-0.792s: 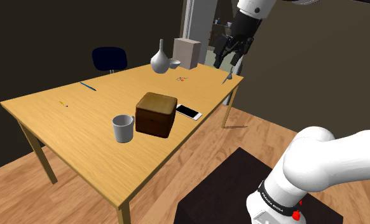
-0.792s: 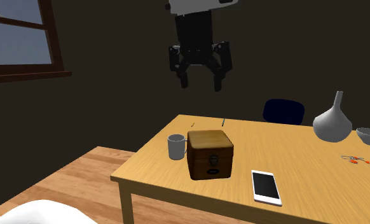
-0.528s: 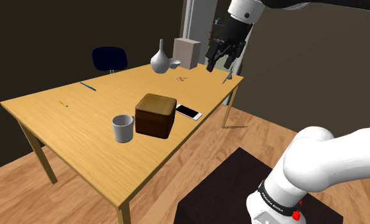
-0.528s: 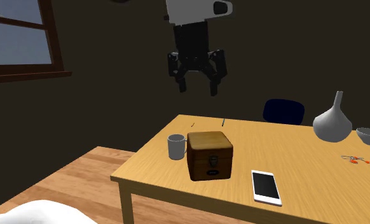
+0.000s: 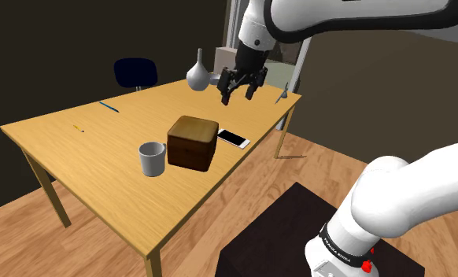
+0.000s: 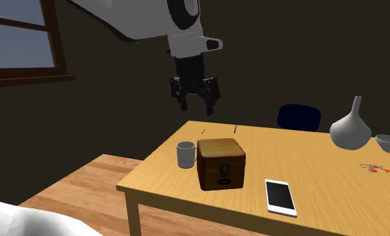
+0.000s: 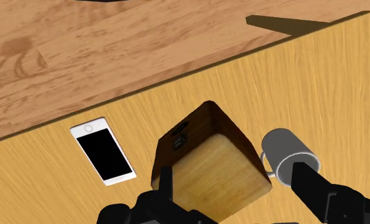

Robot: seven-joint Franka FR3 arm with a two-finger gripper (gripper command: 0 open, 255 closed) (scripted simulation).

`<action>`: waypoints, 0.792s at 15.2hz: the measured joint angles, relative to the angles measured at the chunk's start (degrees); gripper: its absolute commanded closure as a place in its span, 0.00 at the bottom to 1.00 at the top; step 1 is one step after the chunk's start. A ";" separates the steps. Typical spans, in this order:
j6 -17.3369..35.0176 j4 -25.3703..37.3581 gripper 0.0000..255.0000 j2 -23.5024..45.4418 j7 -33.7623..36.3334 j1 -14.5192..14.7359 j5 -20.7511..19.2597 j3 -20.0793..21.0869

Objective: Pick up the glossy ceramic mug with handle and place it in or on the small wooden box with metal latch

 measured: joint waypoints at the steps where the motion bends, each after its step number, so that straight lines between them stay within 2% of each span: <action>1: 1.57 -0.16 0.00 1.59 0.77 -0.02 -0.10 0.76; 6: 7.62 2.78 0.00 11.42 6.14 -0.20 -1.51 5.37; 12: 12.18 9.39 0.00 24.35 13.04 -0.58 -6.12 9.90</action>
